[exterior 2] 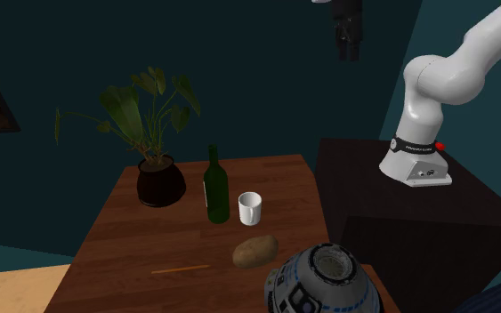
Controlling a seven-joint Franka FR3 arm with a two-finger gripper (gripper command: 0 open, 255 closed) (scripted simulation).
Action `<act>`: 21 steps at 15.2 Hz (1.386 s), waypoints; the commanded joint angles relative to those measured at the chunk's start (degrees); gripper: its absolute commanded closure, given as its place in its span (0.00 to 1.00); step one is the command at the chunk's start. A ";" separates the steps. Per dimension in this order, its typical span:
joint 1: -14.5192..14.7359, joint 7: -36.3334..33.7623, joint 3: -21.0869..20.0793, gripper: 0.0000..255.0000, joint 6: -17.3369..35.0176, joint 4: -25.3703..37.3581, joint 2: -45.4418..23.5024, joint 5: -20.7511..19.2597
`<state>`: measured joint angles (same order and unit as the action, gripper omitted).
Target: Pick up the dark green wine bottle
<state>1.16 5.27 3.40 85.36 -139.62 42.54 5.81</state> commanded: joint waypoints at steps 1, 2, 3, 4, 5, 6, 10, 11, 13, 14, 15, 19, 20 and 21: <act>0.00 0.00 0.00 0.00 0.00 0.00 0.00 0.00; 0.19 0.10 -0.25 0.00 1.99 -0.03 -1.74 0.03; 0.38 0.20 -0.49 0.00 3.95 0.02 -3.54 0.05; 0.56 0.29 -0.73 0.00 5.87 0.16 -5.39 0.06; 0.73 0.37 -0.97 0.00 7.76 0.38 -7.29 0.08; 0.90 0.45 -1.20 0.00 9.61 0.68 -9.23 0.08; 1.51 0.65 -2.06 0.00 16.51 2.70 -17.32 -0.01; 1.65 0.68 -2.26 0.00 18.10 3.41 -19.40 -0.06; 1.90 0.69 -2.66 0.00 21.10 5.05 -23.63 -0.22; 2.02 0.68 -2.84 0.00 22.50 5.99 -25.76 -0.32; 2.13 0.65 -3.03 0.00 23.84 7.00 -27.90 -0.44; 2.54 0.40 -3.68 0.00 28.49 11.79 -36.51 -1.12; 2.64 0.30 -3.83 0.00 29.48 13.17 -38.67 -1.34; 2.75 0.19 -3.96 0.00 30.39 14.62 -40.83 -1.58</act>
<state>3.82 5.53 -0.44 114.71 -126.51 4.02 4.47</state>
